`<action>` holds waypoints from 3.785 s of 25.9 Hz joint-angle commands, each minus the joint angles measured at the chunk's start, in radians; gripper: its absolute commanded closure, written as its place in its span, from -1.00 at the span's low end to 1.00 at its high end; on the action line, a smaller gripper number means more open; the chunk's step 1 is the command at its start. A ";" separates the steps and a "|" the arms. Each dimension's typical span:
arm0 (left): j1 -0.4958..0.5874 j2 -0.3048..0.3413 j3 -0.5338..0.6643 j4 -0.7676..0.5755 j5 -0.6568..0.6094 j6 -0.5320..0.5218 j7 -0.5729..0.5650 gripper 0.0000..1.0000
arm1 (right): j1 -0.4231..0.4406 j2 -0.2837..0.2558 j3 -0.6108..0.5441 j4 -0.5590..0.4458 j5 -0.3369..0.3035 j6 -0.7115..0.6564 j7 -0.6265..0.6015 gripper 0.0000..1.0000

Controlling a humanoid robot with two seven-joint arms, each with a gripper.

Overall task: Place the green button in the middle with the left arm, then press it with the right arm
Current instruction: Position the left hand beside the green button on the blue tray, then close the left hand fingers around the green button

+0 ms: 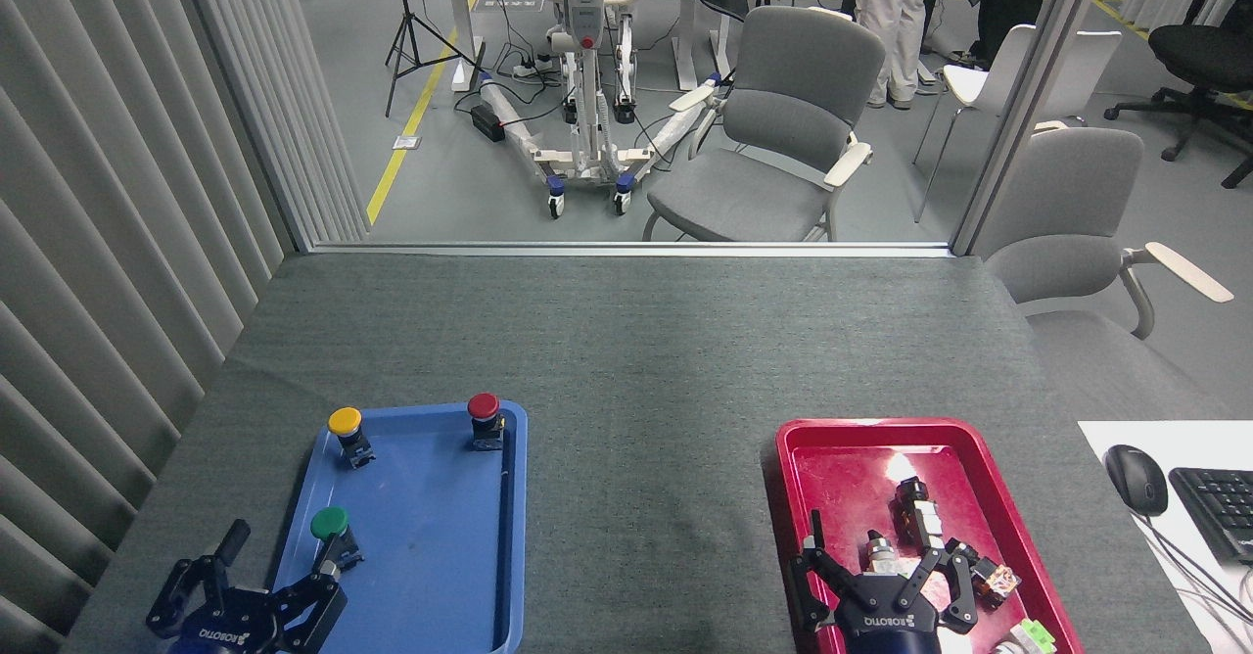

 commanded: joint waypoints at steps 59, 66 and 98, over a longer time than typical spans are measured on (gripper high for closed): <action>-0.121 -0.195 -0.054 0.296 -0.128 0.152 0.087 -0.81 | -0.001 0.006 0.000 -0.011 0.000 0.000 0.000 -0.99; -0.193 -0.193 -0.057 0.408 -0.129 0.161 0.118 -0.81 | -0.001 0.004 0.000 -0.011 0.001 0.000 0.000 -0.99; -0.251 -0.158 -0.057 0.482 -0.125 0.117 0.233 1.00 | -0.001 -0.001 0.001 -0.012 0.000 0.000 0.000 -0.99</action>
